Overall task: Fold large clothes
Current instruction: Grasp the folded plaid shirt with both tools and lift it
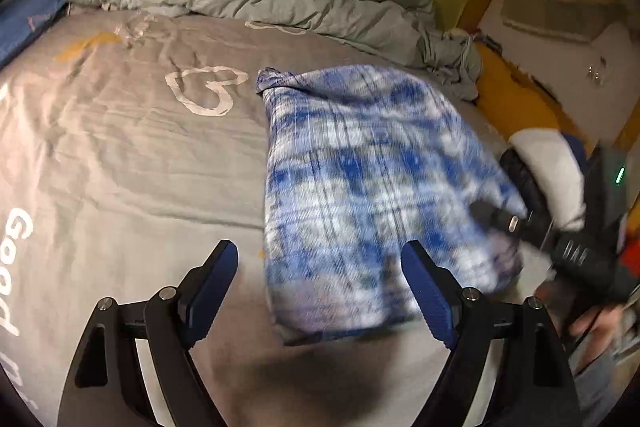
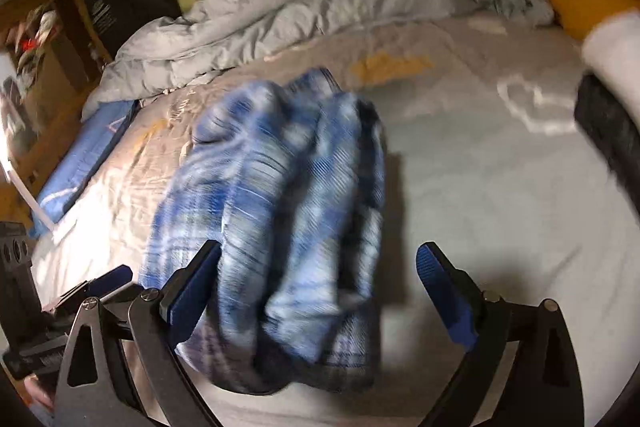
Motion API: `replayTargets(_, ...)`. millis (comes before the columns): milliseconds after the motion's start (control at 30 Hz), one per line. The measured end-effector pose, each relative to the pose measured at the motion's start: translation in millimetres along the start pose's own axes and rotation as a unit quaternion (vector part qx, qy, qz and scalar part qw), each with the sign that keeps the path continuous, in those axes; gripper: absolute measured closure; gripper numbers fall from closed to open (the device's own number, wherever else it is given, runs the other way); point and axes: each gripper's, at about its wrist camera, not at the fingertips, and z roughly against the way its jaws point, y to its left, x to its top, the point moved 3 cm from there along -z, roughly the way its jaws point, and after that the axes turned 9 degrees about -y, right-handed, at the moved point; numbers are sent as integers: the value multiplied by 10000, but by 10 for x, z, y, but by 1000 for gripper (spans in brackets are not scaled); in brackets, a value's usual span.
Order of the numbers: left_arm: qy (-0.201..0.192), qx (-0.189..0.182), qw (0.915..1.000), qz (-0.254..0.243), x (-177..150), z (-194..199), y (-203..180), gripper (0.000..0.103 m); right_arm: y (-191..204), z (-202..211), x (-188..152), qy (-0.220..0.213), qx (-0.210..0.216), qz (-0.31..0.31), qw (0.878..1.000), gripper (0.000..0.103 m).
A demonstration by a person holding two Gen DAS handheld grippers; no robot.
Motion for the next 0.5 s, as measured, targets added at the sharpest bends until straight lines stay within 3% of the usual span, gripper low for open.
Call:
replayTargets(167,312,-380,9969,612,142,-287,82,15,-275,-186,-154,426,609,-812,9939,8)
replayTargets(267,709,-590,9892,1135,153,-584,178,15,-386,-289,-192,509,1001,-1166,9868,13)
replayTargets(333,812,-847,9810,1543,131,-734,256,15,-377,-325,-194,468,1217,-1126,9851,38)
replayTargets(400,775,-1028,9782,1630,133,-796,271,27,-364,-362,-209,449,1337,-1145,9834,44)
replayTargets(467,650,-1147,9816,1378,153,-778,196,61,-355,-358,-220,356,1394,-1130,9831,56)
replayTargets(500,537,-1175,9839,1236,179,-737,142,67,-349,-347,-220,313,1407,-1150,9829,61)
